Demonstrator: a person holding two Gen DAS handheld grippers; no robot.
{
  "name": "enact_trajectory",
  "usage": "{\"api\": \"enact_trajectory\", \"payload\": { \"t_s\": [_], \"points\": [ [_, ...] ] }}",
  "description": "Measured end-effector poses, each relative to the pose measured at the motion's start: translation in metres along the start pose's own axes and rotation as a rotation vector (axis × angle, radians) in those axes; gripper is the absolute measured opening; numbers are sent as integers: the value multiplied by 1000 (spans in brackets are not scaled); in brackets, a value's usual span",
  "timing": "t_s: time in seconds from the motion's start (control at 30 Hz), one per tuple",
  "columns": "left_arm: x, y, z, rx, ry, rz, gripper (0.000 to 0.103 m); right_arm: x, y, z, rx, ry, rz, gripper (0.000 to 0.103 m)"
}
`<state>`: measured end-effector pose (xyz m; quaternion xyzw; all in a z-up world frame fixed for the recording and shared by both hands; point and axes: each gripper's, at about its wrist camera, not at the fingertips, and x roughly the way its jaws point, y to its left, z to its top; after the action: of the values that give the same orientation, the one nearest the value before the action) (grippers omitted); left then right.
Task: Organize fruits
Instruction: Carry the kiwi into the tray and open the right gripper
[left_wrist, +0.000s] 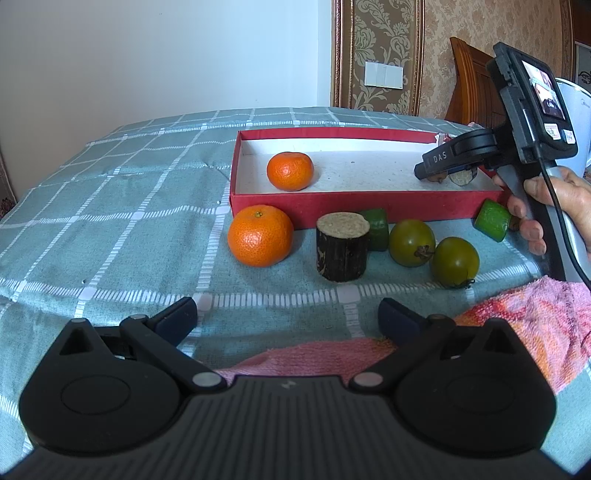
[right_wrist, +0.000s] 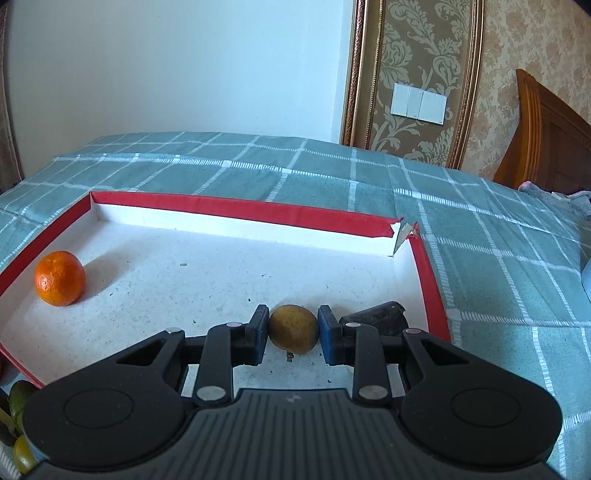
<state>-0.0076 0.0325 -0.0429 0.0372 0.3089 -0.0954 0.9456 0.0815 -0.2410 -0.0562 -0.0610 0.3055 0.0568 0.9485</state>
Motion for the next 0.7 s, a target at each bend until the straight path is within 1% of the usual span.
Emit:
{"api": "enact_trajectory", "payload": {
  "t_s": [0.7],
  "points": [
    [0,0,0,0,0,0,103,-1,0,0,4,-2,2,28]
  ]
}}
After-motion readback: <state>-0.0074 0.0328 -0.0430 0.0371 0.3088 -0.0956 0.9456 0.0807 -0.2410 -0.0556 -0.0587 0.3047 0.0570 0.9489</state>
